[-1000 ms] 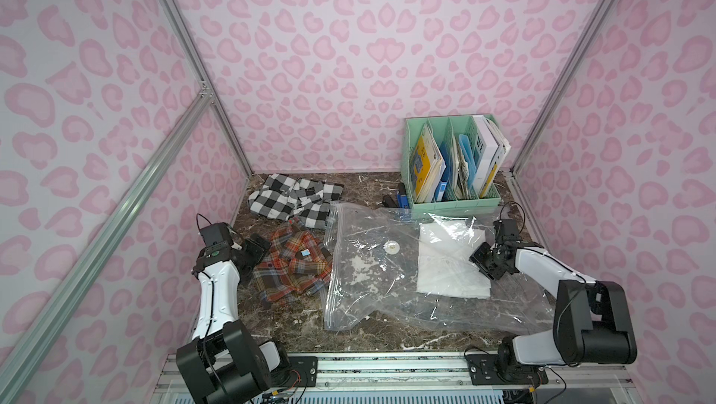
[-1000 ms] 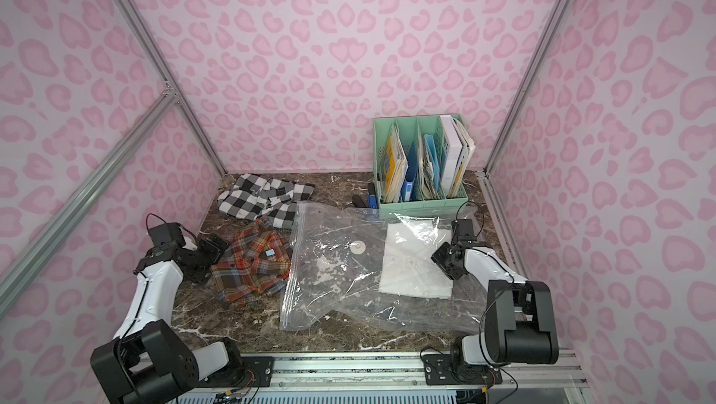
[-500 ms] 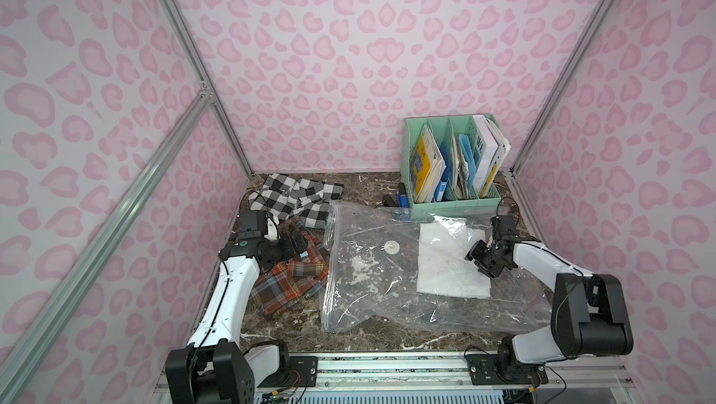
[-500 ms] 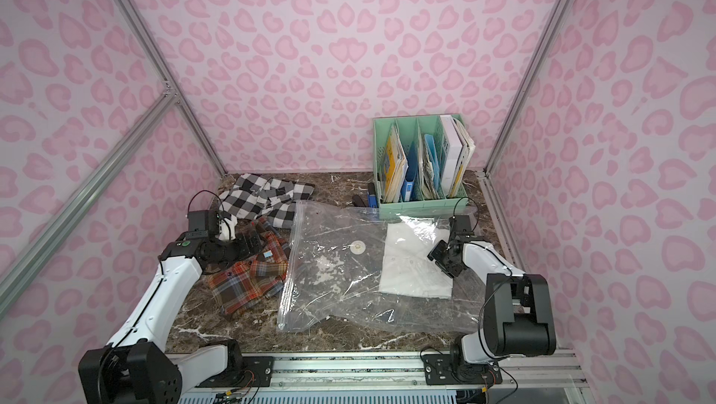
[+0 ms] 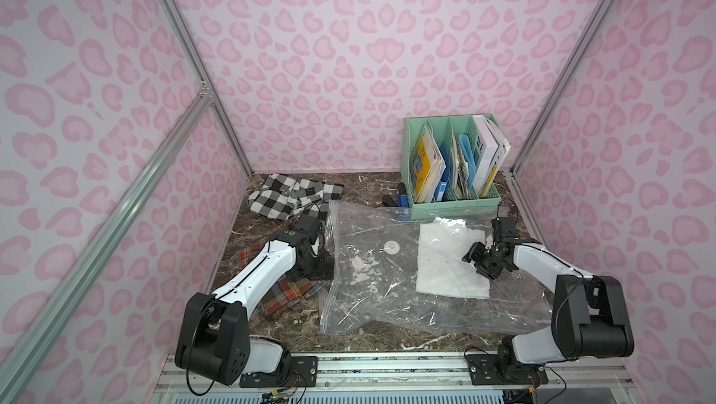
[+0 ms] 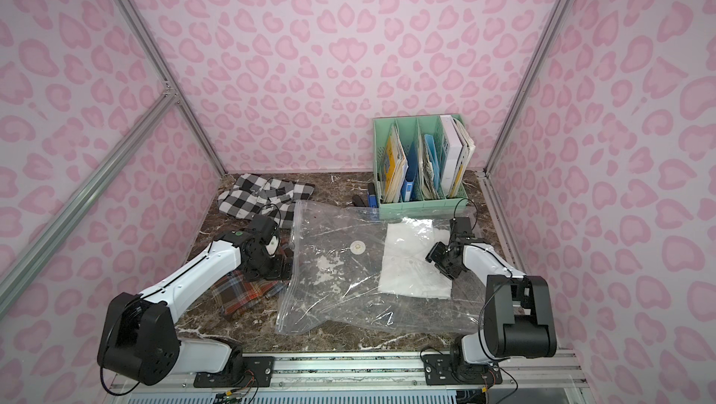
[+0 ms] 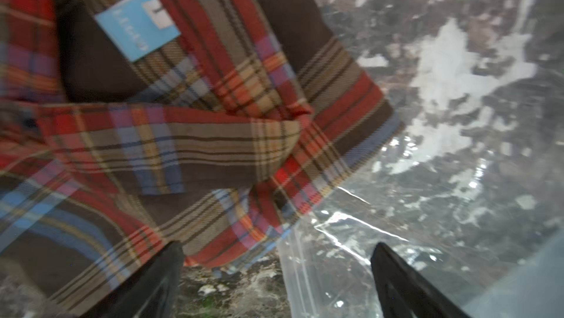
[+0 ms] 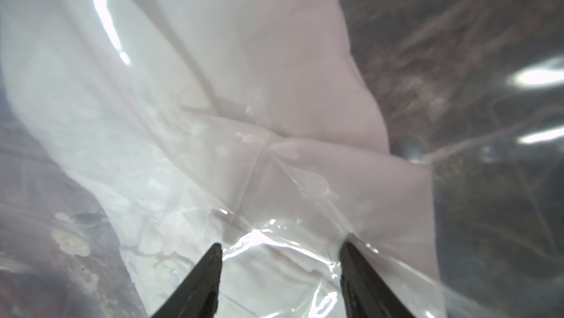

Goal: Take the shirt out of the vacuum bag
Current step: Pick up the shirt from the center of the board.

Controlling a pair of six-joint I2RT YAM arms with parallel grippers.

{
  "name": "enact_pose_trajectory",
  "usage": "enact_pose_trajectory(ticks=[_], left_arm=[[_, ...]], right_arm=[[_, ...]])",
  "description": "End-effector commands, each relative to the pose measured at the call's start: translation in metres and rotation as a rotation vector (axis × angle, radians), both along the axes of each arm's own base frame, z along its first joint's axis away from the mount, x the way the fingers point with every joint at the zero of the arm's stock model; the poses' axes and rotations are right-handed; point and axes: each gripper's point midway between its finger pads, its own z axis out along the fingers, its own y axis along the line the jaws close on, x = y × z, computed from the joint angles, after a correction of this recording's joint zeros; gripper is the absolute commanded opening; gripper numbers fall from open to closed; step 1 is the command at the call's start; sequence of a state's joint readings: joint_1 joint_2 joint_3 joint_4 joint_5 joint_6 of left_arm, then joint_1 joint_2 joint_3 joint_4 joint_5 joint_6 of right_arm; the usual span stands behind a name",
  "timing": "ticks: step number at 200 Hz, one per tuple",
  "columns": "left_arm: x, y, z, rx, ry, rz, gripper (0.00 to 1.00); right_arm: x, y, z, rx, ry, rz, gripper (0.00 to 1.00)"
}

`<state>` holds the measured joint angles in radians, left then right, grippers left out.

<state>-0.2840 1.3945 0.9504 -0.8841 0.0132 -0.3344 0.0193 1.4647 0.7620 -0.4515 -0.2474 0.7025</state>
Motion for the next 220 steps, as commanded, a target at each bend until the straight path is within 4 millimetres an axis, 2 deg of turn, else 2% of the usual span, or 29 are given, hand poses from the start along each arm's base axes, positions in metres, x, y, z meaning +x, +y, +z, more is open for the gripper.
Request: enact_pose_trajectory(ticks=[1,20,48,70,96,143,179,202,211,220], left_arm=[[0.011,0.008,0.004,0.065,-0.033,-0.005,0.98],[0.014,0.006,-0.008,0.124,-0.002,-0.048,0.98],[0.018,-0.015,-0.019,0.102,0.010,-0.112,0.98],[0.012,-0.009,-0.035,0.181,0.065,-0.123,0.98],[0.023,-0.015,-0.042,0.207,0.067,-0.142,0.98],[0.027,-0.006,-0.057,0.301,0.106,-0.153,1.00],[0.017,-0.004,-0.079,0.307,0.167,-0.180,0.68],[0.018,-0.007,-0.083,0.295,0.179,-0.191,0.38],[0.022,-0.009,-0.081,0.289,0.168,-0.190,0.22],[0.027,-0.011,-0.077,0.282,0.154,-0.189,0.11]], right_arm=[[0.002,0.002,0.003,0.016,-0.021,0.016,0.62],[0.001,0.003,0.001,0.024,-0.020,0.017,0.62],[-0.001,0.001,-0.001,0.028,-0.016,0.016,0.62],[0.001,0.002,-0.001,0.036,-0.024,0.016,0.62],[0.000,0.003,-0.003,0.042,-0.018,0.017,0.62],[0.002,0.001,-0.001,0.041,-0.028,0.016,0.62],[0.000,0.001,-0.002,0.048,-0.030,0.012,0.62],[0.001,0.001,-0.001,0.048,-0.036,0.009,0.62],[0.002,0.001,0.000,0.050,-0.037,0.006,0.62],[0.002,0.001,0.001,0.051,-0.041,0.005,0.62]])
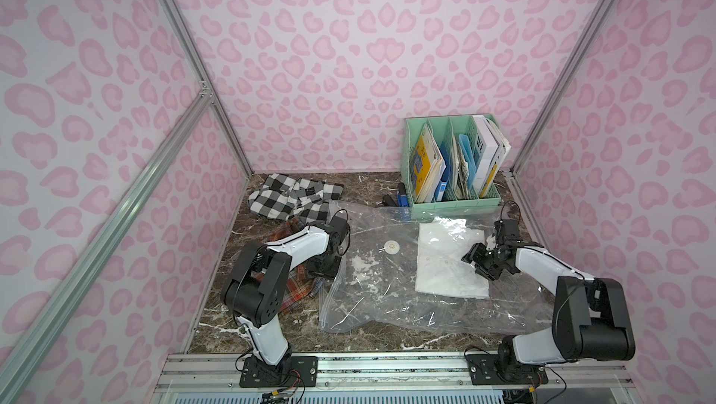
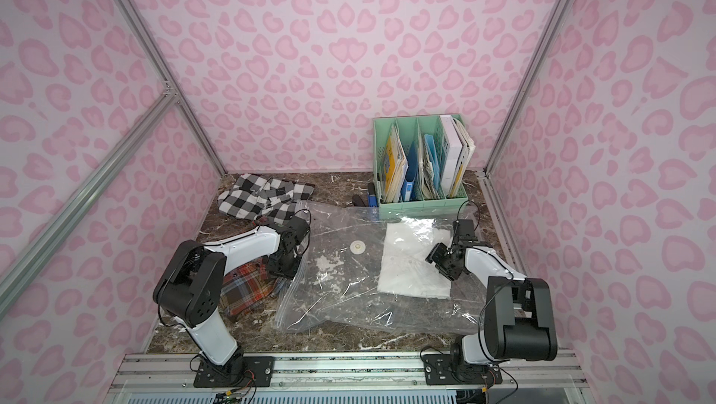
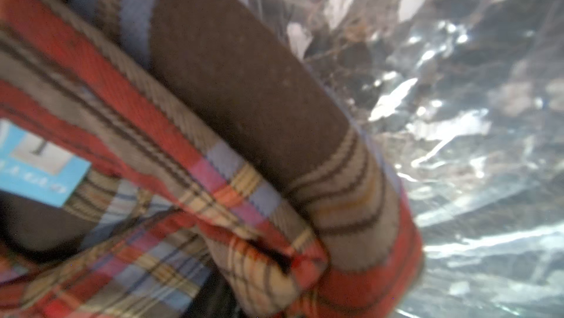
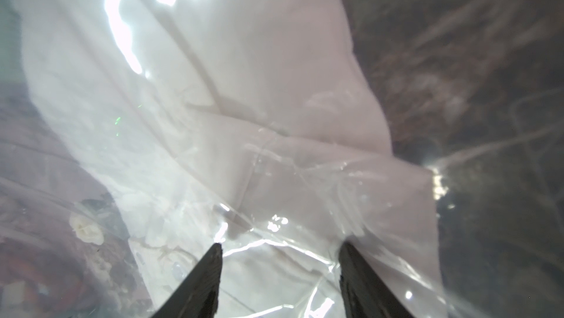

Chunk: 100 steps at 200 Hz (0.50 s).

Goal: Take the shirt out of the vacuum bag
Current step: Pick up the shirt from the center of the board.

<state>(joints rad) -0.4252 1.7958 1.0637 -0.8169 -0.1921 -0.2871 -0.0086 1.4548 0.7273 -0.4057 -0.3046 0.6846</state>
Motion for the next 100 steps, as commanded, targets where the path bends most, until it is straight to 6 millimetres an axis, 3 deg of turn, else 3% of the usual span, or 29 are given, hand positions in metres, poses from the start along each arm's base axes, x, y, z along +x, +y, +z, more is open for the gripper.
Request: enact_pose_trajectory(ticks=[1,14,76,100], left_arm=[[0.002,0.002,-0.006,0.009,0.014,-0.011,0.10],[0.010,0.000,0.003,0.007,-0.008,-0.015,0.05],[0.047,-0.001,0.072,-0.147,-0.139,0.040,0.04],[0.046,0.004,0.079,-0.200,-0.138,0.052,0.04]], right_arm=[[0.003,0.000,0.003,0.004,-0.016,-0.004,0.62],[0.002,0.000,0.004,0.002,-0.019,-0.003,0.62],[-0.003,-0.004,0.003,-0.008,-0.016,-0.008,0.62],[-0.003,-0.004,0.002,-0.007,-0.016,-0.015,0.62]])
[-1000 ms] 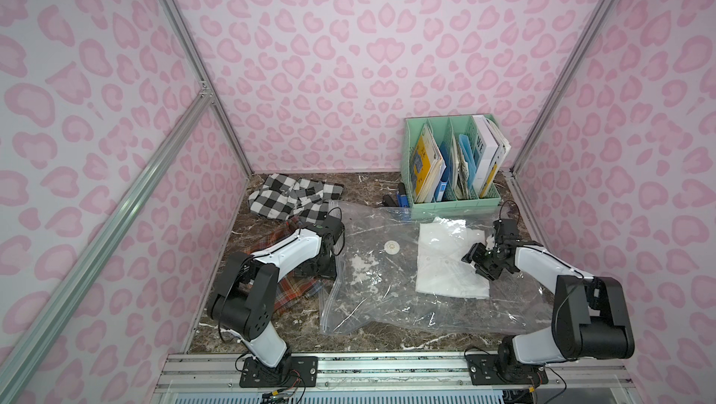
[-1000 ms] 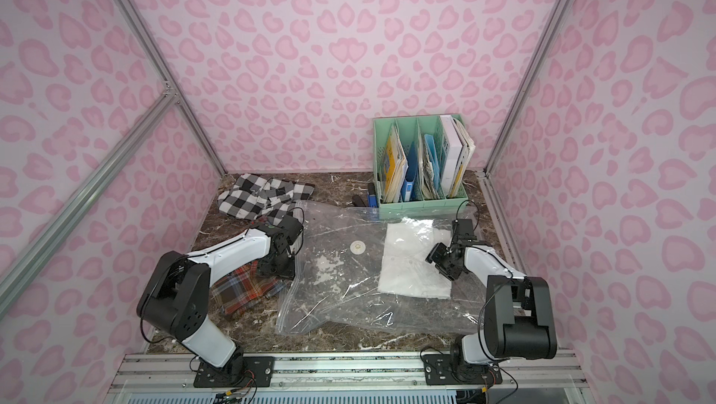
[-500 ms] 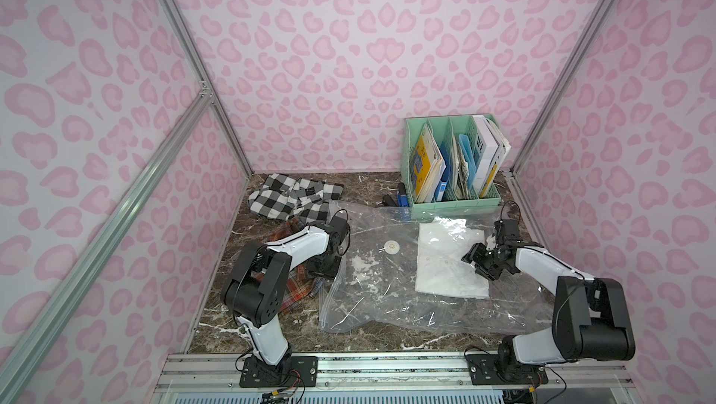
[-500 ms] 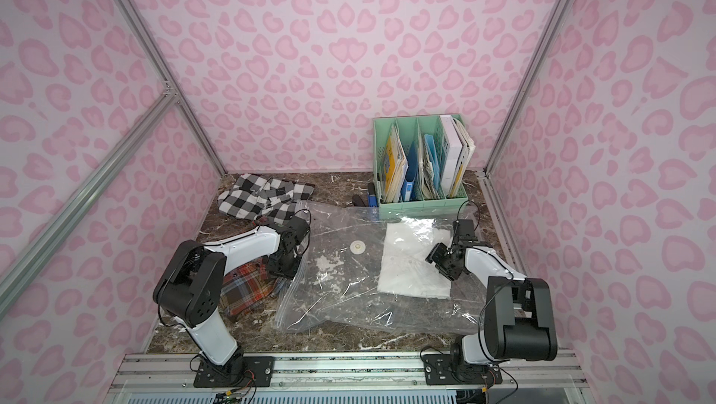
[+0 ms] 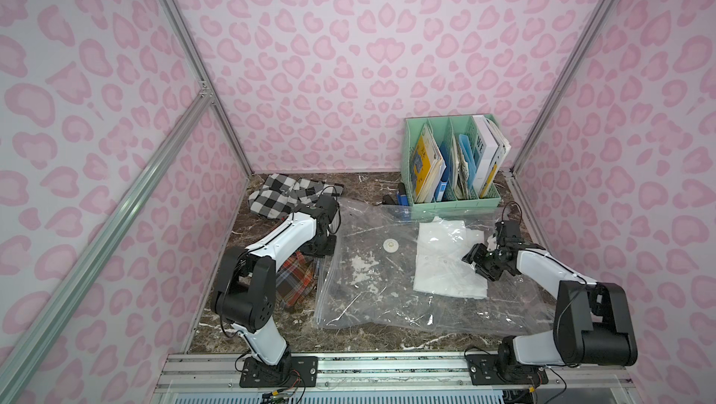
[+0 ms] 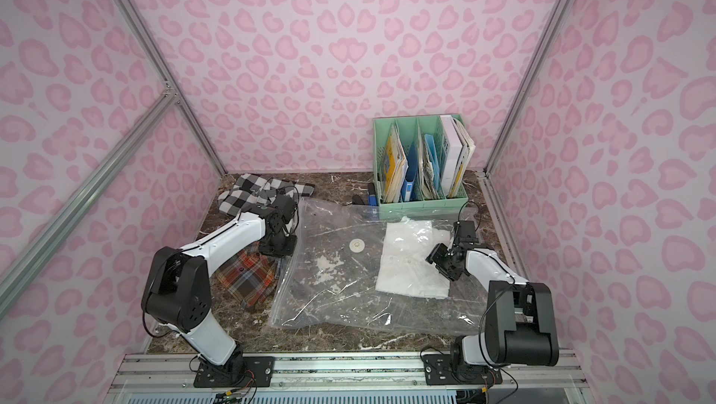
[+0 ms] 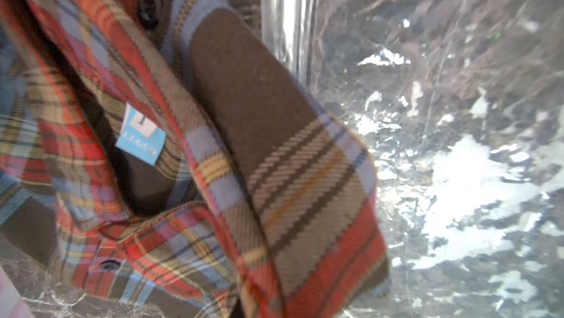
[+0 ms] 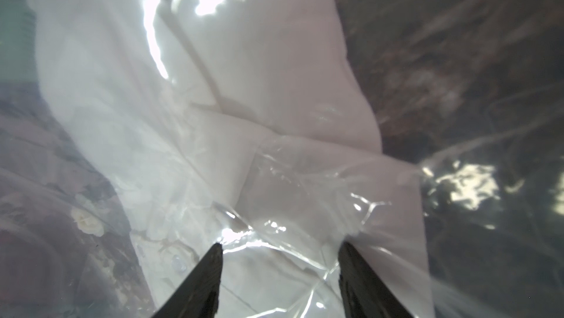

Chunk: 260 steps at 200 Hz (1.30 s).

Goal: Take the shirt out of the vacuum bag
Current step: Pick up the shirt from the center of the board.

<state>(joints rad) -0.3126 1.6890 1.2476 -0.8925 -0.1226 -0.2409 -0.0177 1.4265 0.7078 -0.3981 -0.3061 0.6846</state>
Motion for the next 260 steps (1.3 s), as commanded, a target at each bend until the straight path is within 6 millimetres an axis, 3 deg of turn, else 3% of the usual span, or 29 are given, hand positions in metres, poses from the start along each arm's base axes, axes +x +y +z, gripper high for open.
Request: enact_pose_trajectory(ticks=[1,30,68,74,104,141,211,260], left_arm=[[-0.005,0.000,0.005,-0.064,0.027,-0.016,0.04],[-0.004,0.025,0.009,-0.079,0.018,0.039,0.04],[0.006,0.062,0.040,-0.161,-0.080,0.154,0.04],[0.015,0.070,0.054,-0.176,-0.123,0.174,0.04],[0.034,0.098,0.075,-0.203,-0.190,0.239,0.04],[0.061,0.111,0.110,-0.215,-0.274,0.273,0.04],[0.102,0.157,0.150,-0.089,-0.390,0.326,0.04],[0.109,0.196,0.163,0.081,-0.403,0.352,0.05]], right_arm=[[-0.001,-0.002,-0.001,-0.008,0.001,-0.006,0.62],[-0.001,-0.003,0.000,-0.013,0.001,-0.008,0.62],[-0.003,-0.008,0.000,-0.027,0.002,-0.012,0.62],[-0.004,-0.009,0.000,-0.027,0.003,-0.014,0.62],[-0.004,-0.009,0.001,-0.029,0.002,-0.012,0.62],[-0.003,-0.013,0.006,-0.038,-0.002,-0.012,0.62],[0.001,-0.016,0.010,-0.041,0.002,0.000,0.62],[0.002,-0.017,0.011,-0.037,0.013,0.016,0.62]])
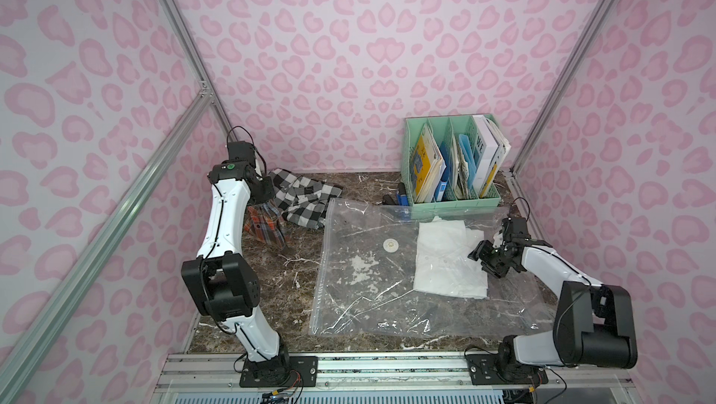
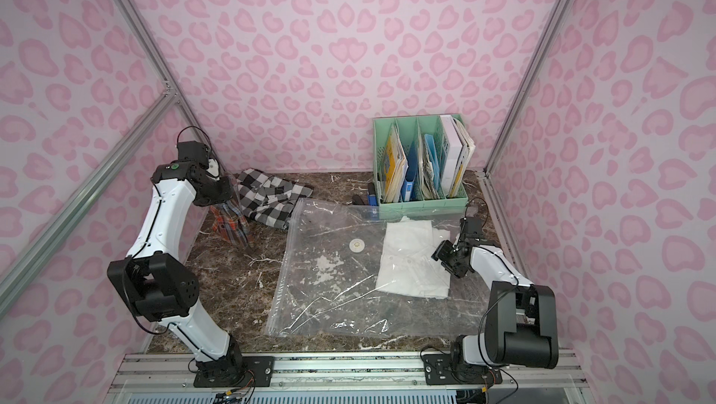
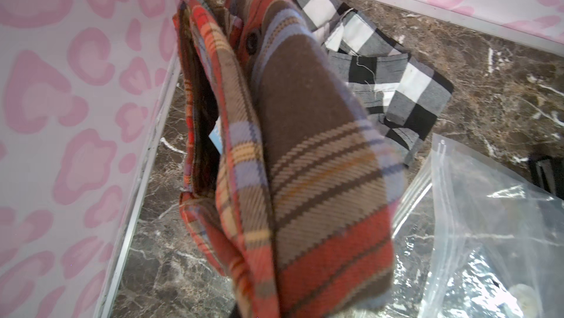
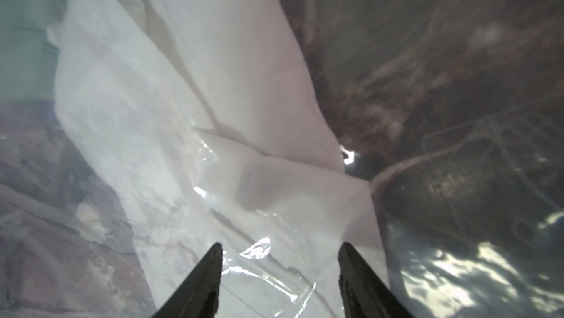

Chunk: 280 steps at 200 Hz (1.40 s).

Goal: Take the shirt out of the vacuum bag
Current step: Pick up the shirt from the center of the board, then place the shirt at the corner of the board.

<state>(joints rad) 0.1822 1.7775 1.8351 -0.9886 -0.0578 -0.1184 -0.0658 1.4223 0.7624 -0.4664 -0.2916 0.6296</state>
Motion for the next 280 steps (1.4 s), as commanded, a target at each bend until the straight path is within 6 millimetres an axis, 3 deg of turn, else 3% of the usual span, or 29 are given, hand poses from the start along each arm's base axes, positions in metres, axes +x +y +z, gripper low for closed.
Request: enact_pose_trajectory(ticks=[1,42,83,101,116,150,171,185,205,240,280], left_arm=[[-0.001,0.024,0.010,0.125,0.010,0.026,0.05],[0.022,0.044,0.036,0.242,-0.050,0.044,0.04],[0.061,0.033,0.030,0.305,-0.061,-0.018,0.04],[0.086,0.011,0.027,0.327,-0.086,-0.086,0.05],[0.103,-0.021,0.020,0.315,-0.098,-0.158,0.04],[0.126,-0.102,-0.029,0.455,-0.018,-0.359,0.05],[0.129,-0.135,-0.061,0.497,0.039,-0.430,0.04],[0.127,-0.140,-0.081,0.499,0.082,-0.429,0.04],[0.124,-0.133,-0.100,0.513,0.133,-0.390,0.04],[0.128,-0.121,-0.101,0.446,0.104,-0.297,0.04],[0.134,-0.149,-0.105,0.247,0.042,-0.295,0.04]], right_arm=[[-0.004,0.000,0.000,-0.005,0.018,0.021,0.62],[-0.005,-0.003,-0.003,-0.007,0.041,0.038,0.62],[-0.001,-0.008,-0.002,-0.020,0.059,0.068,0.62],[0.001,-0.010,-0.002,-0.030,0.066,0.085,0.62],[0.001,-0.015,-0.002,-0.040,0.074,0.090,0.62],[-0.001,-0.022,-0.002,-0.039,0.074,0.095,0.62],[-0.004,-0.027,-0.003,-0.041,0.075,0.096,0.62],[-0.007,-0.030,-0.004,-0.038,0.075,0.094,0.62],[-0.010,-0.032,-0.005,-0.032,0.072,0.091,0.62],[-0.014,-0.034,-0.007,-0.025,0.069,0.098,0.62],[-0.016,-0.034,-0.008,-0.023,0.062,0.103,0.62]])
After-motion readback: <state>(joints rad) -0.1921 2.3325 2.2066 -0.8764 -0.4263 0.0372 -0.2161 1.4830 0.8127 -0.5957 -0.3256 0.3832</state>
